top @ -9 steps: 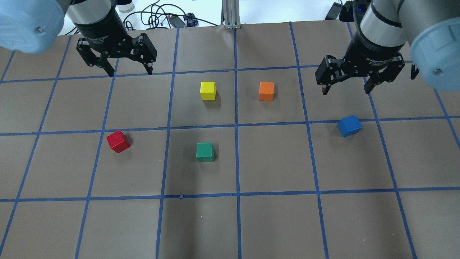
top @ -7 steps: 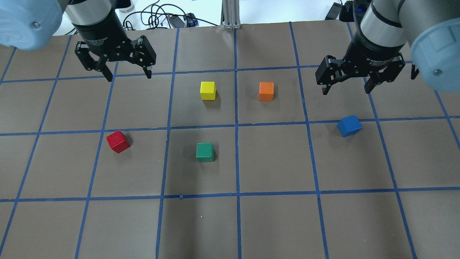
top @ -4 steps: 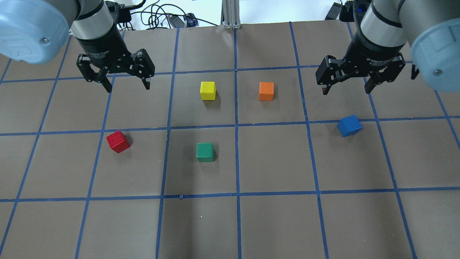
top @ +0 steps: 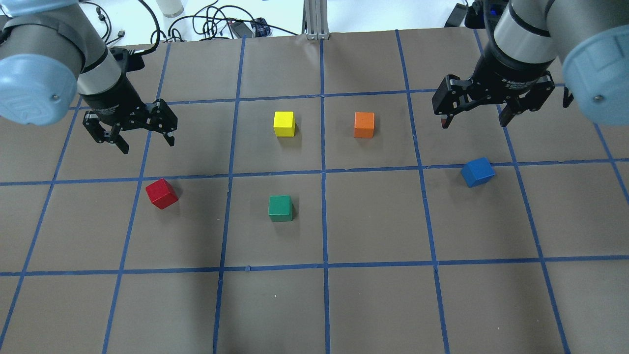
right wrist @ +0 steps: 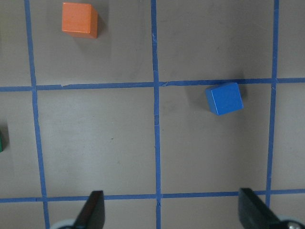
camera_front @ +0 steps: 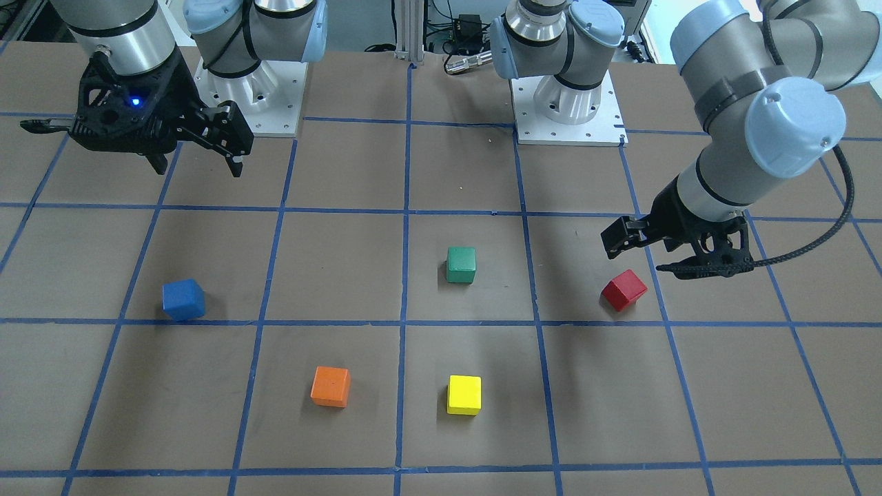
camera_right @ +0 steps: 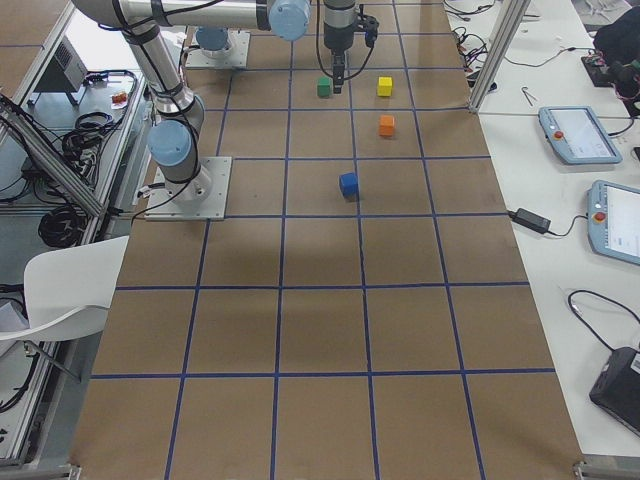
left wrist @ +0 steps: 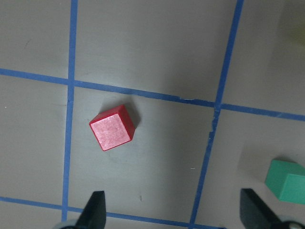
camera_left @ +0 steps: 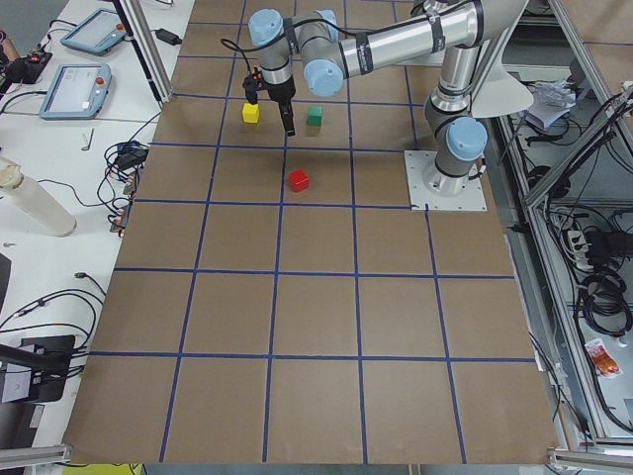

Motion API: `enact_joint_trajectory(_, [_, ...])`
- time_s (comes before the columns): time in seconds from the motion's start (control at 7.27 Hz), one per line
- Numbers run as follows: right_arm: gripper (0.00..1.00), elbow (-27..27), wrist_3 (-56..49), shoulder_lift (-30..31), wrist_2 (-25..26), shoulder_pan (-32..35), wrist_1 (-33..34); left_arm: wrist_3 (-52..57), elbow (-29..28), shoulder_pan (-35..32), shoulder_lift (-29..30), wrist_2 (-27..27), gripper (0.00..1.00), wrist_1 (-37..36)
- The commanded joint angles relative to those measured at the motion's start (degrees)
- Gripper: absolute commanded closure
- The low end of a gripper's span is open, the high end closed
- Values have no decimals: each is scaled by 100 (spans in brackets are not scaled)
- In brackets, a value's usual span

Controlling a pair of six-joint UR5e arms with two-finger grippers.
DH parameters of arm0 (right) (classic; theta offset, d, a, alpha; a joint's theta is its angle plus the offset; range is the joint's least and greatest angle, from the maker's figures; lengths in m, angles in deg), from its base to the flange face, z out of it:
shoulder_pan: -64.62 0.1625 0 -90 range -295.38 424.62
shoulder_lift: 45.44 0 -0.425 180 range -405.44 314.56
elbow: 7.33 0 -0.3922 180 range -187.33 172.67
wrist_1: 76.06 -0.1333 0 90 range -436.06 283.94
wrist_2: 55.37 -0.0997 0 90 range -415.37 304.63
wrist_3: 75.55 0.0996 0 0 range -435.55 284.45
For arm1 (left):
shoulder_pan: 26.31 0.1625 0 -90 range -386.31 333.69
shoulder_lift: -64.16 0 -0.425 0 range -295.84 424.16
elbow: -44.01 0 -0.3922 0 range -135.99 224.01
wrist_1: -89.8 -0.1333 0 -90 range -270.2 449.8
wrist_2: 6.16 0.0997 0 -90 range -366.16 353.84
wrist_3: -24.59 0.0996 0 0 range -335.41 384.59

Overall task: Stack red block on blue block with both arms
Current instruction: 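Lower the left gripper onto the red cube nearest it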

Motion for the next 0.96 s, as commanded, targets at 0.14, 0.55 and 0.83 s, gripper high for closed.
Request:
enact_joint_trajectory(0.14, [0, 0, -9, -6, 12, -3, -3, 357, 1490, 512, 383, -10, 0, -2146])
enact_joint_trajectory(0.55, [0, 0, 0, -6, 12, -3, -3, 287, 1670, 521, 849, 7, 16, -2793])
enact_joint_trajectory(0.83, [0, 0, 0, -6, 12, -3, -3, 374, 1600, 521, 860, 42, 92, -2753])
